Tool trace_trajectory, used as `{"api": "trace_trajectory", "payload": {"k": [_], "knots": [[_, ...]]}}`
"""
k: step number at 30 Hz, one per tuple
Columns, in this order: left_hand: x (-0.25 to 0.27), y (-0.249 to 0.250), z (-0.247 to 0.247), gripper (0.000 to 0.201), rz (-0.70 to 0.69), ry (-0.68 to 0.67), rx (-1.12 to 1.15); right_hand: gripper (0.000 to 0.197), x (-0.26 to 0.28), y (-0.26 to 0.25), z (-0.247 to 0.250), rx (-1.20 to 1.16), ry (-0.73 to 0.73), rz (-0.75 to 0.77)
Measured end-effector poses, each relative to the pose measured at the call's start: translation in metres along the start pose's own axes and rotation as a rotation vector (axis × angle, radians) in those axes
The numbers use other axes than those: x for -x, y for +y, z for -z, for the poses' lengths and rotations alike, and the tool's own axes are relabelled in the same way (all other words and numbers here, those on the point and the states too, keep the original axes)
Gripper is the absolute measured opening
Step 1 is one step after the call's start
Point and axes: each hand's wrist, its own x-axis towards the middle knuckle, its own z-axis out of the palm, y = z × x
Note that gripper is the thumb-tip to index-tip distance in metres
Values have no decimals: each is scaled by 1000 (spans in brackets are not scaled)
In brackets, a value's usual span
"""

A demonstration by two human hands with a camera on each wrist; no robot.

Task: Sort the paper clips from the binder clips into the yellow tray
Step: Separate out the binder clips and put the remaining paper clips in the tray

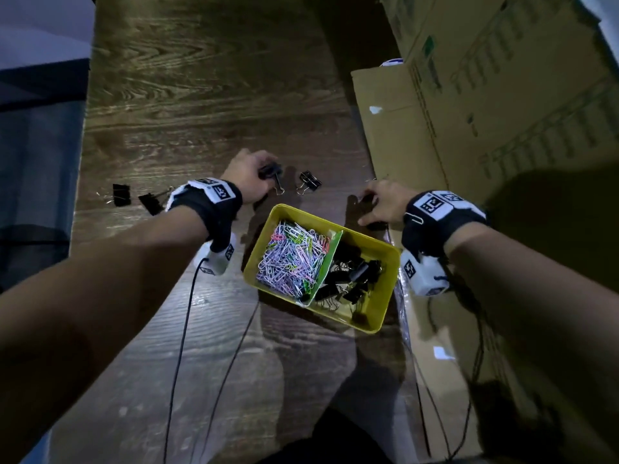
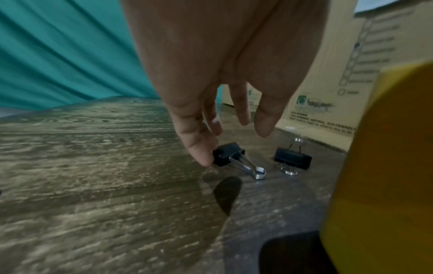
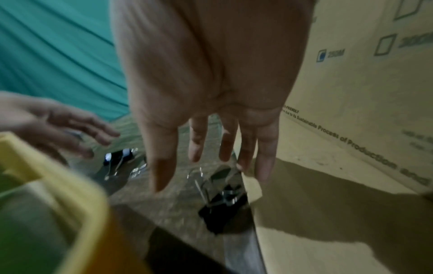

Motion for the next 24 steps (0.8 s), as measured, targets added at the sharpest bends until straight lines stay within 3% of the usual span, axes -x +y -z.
{"api": "trace_trajectory", "payload": {"k": [5,11,17,20,24], "knots": [[-17,-7,-16,65,-101,-77,-147,62,-20,2,6,3,-9,8],[-18,-5,-23,62,-93,-110,-331,64,-31,13,-6,170,-55,-55],[-10,-6,-28,53,-9,-115,-292,28,-35,10,-21,413,-58,-71],[-1,-11,-28,50,5,-137,-254,24,-38,8,-30,427,-103,-63],[12,-17,-24,43,11,-108,-213,31,-33,8,-10,353,40,-50]]}}
